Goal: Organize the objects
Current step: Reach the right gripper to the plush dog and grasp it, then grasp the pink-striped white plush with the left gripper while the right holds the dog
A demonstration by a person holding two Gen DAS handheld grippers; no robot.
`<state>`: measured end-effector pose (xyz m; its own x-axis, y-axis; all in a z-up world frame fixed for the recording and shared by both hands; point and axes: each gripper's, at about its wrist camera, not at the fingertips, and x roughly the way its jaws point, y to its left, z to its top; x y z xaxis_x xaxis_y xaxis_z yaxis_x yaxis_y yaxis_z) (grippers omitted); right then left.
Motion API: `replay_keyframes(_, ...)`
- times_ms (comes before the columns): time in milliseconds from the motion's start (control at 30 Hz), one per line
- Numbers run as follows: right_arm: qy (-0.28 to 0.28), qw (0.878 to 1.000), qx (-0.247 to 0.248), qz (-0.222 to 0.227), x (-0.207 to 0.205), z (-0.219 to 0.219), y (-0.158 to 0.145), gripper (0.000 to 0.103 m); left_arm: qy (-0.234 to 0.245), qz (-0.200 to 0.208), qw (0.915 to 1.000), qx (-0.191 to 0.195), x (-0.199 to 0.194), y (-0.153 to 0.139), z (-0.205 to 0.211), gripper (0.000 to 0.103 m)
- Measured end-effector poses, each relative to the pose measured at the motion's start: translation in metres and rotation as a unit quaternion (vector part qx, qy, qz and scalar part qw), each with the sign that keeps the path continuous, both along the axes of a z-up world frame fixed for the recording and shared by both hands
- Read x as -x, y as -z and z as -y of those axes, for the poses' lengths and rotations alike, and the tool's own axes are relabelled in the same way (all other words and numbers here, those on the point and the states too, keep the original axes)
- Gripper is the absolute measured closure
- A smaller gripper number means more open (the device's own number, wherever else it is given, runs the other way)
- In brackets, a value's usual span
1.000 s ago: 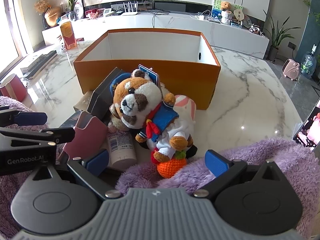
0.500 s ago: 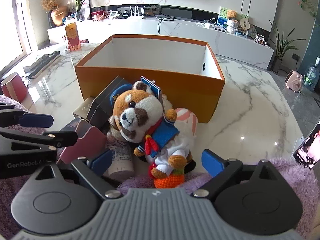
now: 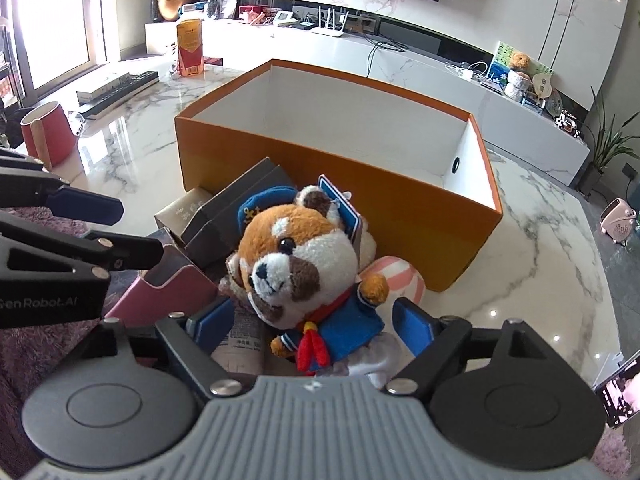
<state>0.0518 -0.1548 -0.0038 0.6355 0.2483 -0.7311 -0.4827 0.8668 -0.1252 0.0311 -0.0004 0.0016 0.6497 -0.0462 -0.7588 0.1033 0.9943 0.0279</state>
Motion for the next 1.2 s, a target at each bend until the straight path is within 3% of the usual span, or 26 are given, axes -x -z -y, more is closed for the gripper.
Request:
replay_keyframes(100,-0.003,1.0,0.006,-0.007,-0.006,-0.002,0.006,0.029,0.004,-0.003,1.0,-0.001,-0.004,0.002,0.0,0.053)
replay_keyframes(467,-0.004,1.0,-0.011,-0.021,-0.009,0.005,0.002,0.044,0.02,-0.01,0.9997,-0.001,-0.015,0.007,0.008,0.053)
replay_keyframes(933,0.09,0.992,-0.08,-0.031,-0.025,0.058,-0.027,0.045,0.093,-0.003,0.9953,0.027,-0.025,0.002,0.036,0.053)
replay_keyframes(1200,0.146,0.983,-0.094,-0.062,-0.045,0.085,-0.012,0.045,0.132,-0.011,0.9906,0.036,-0.031,0.008,0.055,0.053)
